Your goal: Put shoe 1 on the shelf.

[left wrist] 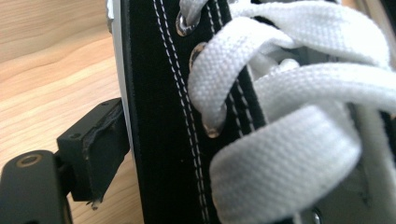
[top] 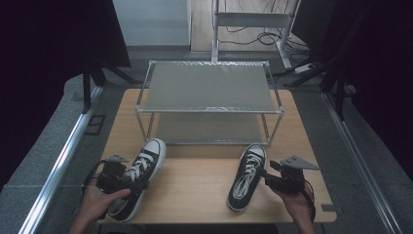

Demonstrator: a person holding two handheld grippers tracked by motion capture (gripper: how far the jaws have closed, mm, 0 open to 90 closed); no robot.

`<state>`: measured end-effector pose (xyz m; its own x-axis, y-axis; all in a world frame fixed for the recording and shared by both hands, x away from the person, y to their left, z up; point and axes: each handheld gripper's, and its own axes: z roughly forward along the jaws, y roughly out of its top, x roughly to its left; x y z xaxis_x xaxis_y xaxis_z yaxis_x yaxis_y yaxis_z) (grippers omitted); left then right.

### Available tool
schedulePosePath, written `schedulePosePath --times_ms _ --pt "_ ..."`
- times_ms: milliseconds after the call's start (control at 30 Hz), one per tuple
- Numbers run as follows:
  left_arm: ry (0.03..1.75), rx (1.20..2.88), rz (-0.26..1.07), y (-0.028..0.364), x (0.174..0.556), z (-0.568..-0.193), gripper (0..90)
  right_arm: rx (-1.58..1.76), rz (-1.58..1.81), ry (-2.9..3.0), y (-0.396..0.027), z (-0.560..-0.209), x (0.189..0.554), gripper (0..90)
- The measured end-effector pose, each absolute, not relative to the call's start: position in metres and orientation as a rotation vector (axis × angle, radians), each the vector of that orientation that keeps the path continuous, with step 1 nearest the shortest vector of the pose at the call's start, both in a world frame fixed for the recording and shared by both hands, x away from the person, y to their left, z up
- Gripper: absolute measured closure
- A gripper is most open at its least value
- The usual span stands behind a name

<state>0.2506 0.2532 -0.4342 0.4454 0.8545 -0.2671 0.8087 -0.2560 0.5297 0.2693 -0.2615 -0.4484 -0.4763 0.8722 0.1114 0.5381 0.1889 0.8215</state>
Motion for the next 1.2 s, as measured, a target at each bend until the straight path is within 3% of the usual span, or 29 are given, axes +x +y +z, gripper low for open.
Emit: schedulePosePath --times_ms 867,1200 --pt "1.512 1.916 0.163 0.320 0.251 -0.419 13.4 1.345 1.180 2.096 -0.264 -0.453 0.272 43.9" --pt "1.546 1.862 0.193 0.340 0.270 -0.401 13.4 1.349 1.171 2.103 -0.263 -0.456 0.274 43.8"
